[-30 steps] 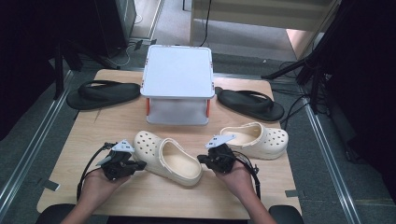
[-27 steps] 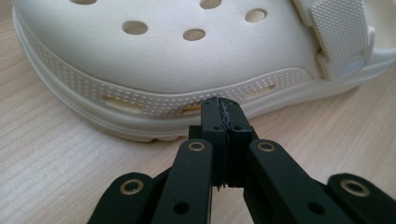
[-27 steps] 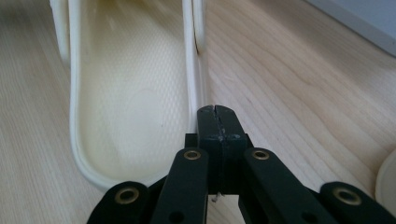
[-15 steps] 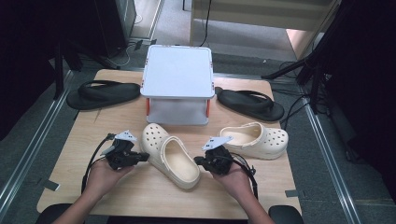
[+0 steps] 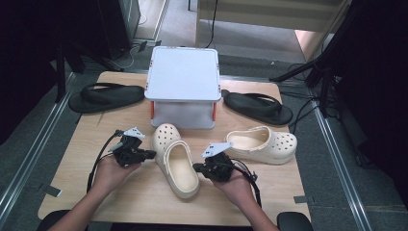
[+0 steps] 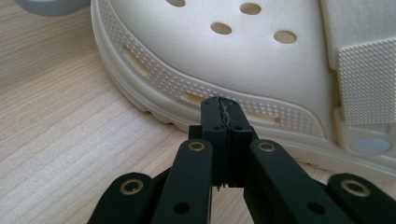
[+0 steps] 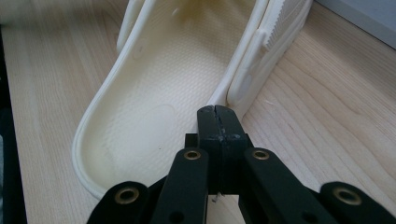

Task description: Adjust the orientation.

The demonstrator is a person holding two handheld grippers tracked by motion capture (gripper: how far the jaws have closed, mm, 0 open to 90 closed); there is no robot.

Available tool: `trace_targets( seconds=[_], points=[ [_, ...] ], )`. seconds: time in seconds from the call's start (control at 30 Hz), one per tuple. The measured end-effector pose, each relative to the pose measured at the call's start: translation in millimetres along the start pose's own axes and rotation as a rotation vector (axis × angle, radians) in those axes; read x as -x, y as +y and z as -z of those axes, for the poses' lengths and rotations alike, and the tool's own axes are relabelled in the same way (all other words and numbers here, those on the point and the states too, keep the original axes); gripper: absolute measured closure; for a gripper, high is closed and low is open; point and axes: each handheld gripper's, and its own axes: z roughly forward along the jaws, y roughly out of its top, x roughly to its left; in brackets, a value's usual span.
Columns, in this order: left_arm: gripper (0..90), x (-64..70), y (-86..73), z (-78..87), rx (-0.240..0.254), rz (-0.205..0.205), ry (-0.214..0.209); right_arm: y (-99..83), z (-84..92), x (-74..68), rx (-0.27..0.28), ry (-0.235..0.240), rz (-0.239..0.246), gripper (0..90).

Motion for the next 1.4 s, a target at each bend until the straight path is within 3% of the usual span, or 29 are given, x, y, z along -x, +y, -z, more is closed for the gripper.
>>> trace_targets(
  seconds=[0.4,0.67,0.93,1.4],
  points=[
    [90.0,-3.4,0.8,-0.3,0.014,-0.005,0.014,2.0,-4.3,-8.4,0.000,0.024,0.010,90.0],
    [90.0,-6.3,2.7,-2.7,0.032,0.019,0.017,2.7,-7.7,-17.3,0.013,0.033,0.027,90.0],
    [90.0,-6.3,7.8,-5.2,0.025,-0.003,0.034,2.5,-10.4,-25.4,0.032,0.036,0.022,90.0],
    [89.3,-10.7,10.8,-7.1,0.032,0.007,0.022,1.4,-14.0,-31.3,0.058,0.042,0.014,90.0]
  ],
)
